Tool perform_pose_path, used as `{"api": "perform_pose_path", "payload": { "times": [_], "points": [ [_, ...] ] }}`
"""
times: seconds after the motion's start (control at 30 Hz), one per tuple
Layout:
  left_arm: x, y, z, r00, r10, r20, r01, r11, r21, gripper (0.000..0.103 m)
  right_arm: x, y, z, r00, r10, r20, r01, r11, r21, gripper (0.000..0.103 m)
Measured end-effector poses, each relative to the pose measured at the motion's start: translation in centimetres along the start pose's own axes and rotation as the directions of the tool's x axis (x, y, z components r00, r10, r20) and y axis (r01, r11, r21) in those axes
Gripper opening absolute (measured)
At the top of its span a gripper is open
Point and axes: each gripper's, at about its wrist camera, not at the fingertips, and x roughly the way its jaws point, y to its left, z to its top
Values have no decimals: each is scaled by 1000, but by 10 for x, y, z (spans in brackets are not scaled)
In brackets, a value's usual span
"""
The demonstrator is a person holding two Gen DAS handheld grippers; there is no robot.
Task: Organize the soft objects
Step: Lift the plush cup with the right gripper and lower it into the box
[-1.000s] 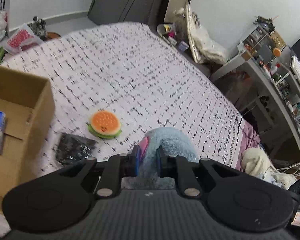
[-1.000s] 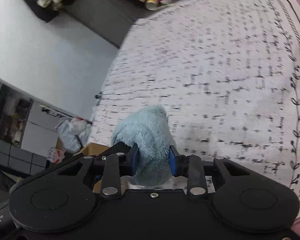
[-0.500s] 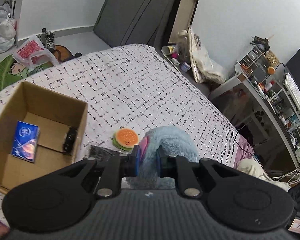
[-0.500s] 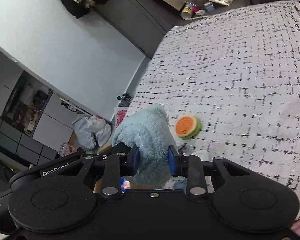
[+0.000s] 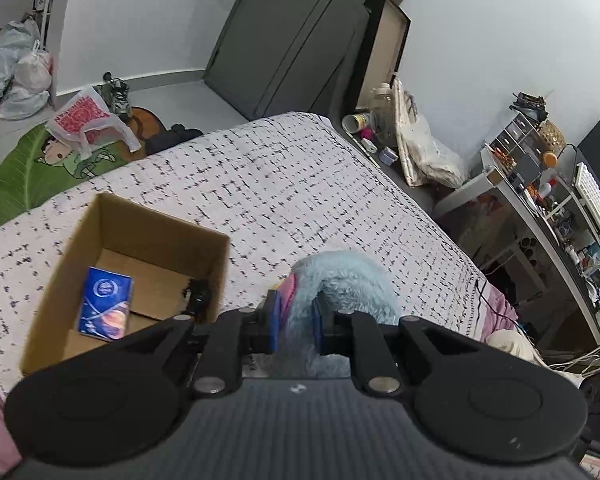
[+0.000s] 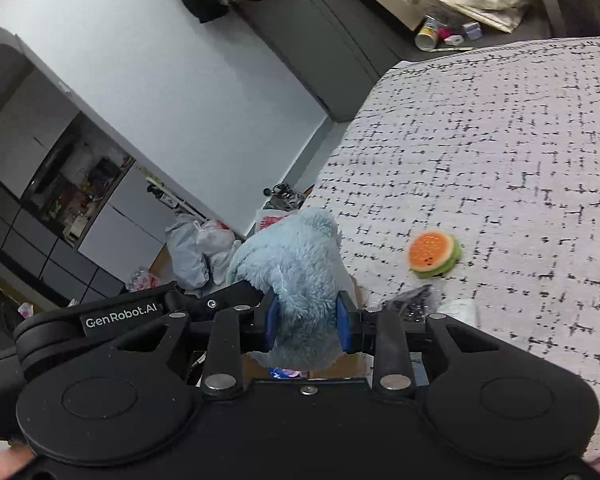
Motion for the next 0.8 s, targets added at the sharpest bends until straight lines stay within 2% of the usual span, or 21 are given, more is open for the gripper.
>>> {"api": "perform_pose_path", "payload": {
  "times": [0.3, 0.47, 0.5, 0.57, 0.7, 0.8],
  "points": [
    [-6, 23, 8, 1000, 6, 15, -6, 1000, -17, 15, 17, 11, -6, 998, 55, -6, -55, 998, -19, 31],
    [-3, 36, 10, 1000, 14, 20, -13, 999, -30, 15, 28, 14, -8, 997, 75, -13, -75, 997, -20, 36],
    [-2, 39, 10, 1000, 20, 21, -19, 999, -30, 15, 31, 15, -10, 997, 77, -17, -77, 997, -21, 38],
    [1, 46, 10, 999, 33, 23, -32, 999, -28, 15, 34, 16, -12, 997, 78, -26, -79, 997, -21, 49],
    [6, 63, 12, 998, 53, 18, -52, 997, -53, 15, 41, 18, -16, 996, 71, -51, -73, 997, -31, 54],
    [11, 79, 16, 997, 80, 18, -78, 994, -79, 15, 46, 18, -17, 996, 49, -69, -51, 998, -31, 65]
  ]
}}
